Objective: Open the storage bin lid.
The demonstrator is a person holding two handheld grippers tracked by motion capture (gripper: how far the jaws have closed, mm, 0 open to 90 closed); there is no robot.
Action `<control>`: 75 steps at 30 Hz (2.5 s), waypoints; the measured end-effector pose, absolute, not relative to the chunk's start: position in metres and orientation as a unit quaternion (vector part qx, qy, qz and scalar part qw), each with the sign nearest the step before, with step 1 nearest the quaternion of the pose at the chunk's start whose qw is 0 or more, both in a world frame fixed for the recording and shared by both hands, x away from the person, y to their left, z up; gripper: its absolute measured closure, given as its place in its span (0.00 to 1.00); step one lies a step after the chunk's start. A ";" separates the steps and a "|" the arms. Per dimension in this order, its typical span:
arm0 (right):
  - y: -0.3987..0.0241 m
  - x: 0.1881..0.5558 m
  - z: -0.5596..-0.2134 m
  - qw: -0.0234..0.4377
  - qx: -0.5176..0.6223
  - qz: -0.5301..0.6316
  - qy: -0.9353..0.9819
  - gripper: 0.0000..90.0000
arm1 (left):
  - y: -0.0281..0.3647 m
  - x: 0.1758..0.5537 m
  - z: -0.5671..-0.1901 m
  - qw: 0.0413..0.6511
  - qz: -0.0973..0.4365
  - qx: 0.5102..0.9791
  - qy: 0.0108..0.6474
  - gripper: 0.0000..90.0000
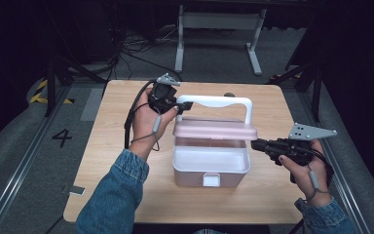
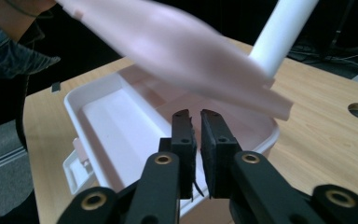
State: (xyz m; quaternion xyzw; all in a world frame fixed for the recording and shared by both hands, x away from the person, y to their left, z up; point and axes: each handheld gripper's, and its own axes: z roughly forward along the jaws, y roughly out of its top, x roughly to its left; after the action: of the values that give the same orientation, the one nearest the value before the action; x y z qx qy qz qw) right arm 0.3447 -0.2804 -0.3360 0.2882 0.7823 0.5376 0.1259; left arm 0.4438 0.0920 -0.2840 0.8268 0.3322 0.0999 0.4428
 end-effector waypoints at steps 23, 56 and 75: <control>-0.276 0.349 -0.339 0.113 0.291 0.545 0.778 1.00 | 0.128 0.413 -0.284 0.481 0.149 0.797 0.333 0.35; -0.276 0.346 -0.332 0.122 0.302 0.554 0.767 1.00 | 0.144 0.362 -0.312 0.411 0.180 0.847 0.286 0.29; -0.276 0.349 -0.329 0.122 0.309 0.557 0.761 1.00 | 0.117 0.380 -0.308 0.441 0.182 0.836 0.270 0.30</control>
State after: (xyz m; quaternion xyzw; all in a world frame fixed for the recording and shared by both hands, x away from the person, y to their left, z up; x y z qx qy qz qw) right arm 0.3495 -0.2762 -0.3292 0.3085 0.7613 0.5570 0.1223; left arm 0.3797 0.1166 -0.3082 0.8362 0.2699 0.1818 0.4415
